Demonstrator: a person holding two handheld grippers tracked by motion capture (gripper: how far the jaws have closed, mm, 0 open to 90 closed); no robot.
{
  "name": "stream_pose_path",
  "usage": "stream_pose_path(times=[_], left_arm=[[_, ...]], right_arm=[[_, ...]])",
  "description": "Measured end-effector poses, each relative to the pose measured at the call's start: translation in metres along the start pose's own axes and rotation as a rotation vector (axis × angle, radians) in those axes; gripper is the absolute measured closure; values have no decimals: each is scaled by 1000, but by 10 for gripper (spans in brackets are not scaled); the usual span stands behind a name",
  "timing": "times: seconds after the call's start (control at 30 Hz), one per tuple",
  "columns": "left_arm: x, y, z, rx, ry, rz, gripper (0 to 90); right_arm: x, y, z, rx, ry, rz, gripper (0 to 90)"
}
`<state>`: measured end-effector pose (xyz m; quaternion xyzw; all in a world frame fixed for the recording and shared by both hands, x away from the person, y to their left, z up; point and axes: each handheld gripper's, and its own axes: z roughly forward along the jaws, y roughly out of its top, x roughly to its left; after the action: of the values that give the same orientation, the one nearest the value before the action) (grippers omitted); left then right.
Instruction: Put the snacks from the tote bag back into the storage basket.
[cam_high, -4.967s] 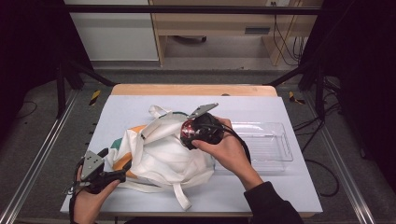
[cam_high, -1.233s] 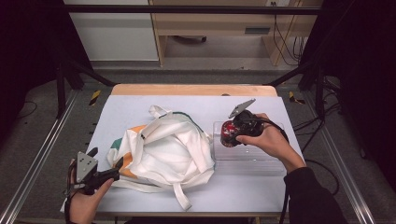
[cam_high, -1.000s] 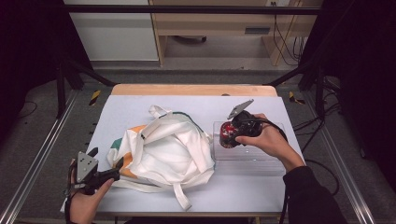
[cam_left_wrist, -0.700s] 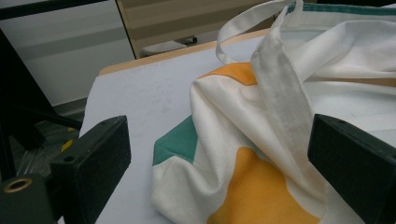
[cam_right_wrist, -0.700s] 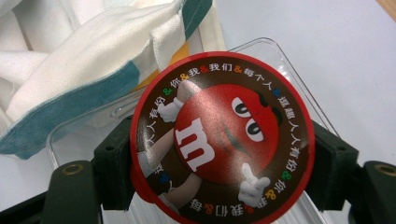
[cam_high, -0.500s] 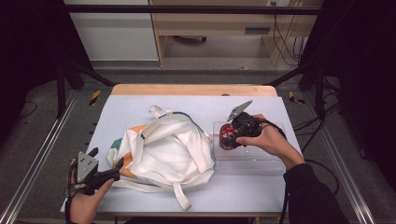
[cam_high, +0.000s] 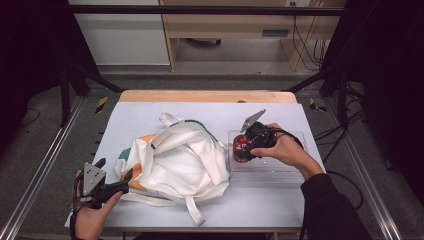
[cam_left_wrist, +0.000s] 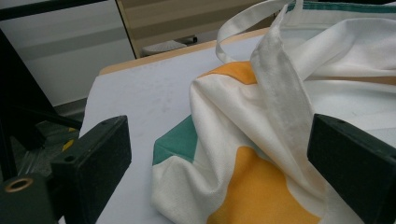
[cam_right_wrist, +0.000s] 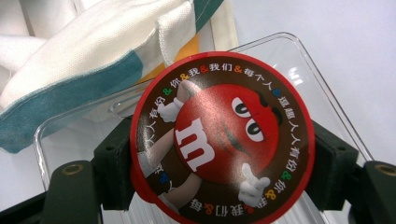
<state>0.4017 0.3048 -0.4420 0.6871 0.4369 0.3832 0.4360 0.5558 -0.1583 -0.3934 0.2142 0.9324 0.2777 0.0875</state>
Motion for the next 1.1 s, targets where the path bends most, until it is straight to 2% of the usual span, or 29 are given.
stream_pose_path(times=[0.67, 1.1], left_arm=[[0, 0, 0, 1, -2, 4, 63], [0, 0, 1, 7, -2, 5, 65]], right_arm=[[3, 2, 12, -2, 7, 6, 260], [3, 2, 15, -4, -4, 16, 260]])
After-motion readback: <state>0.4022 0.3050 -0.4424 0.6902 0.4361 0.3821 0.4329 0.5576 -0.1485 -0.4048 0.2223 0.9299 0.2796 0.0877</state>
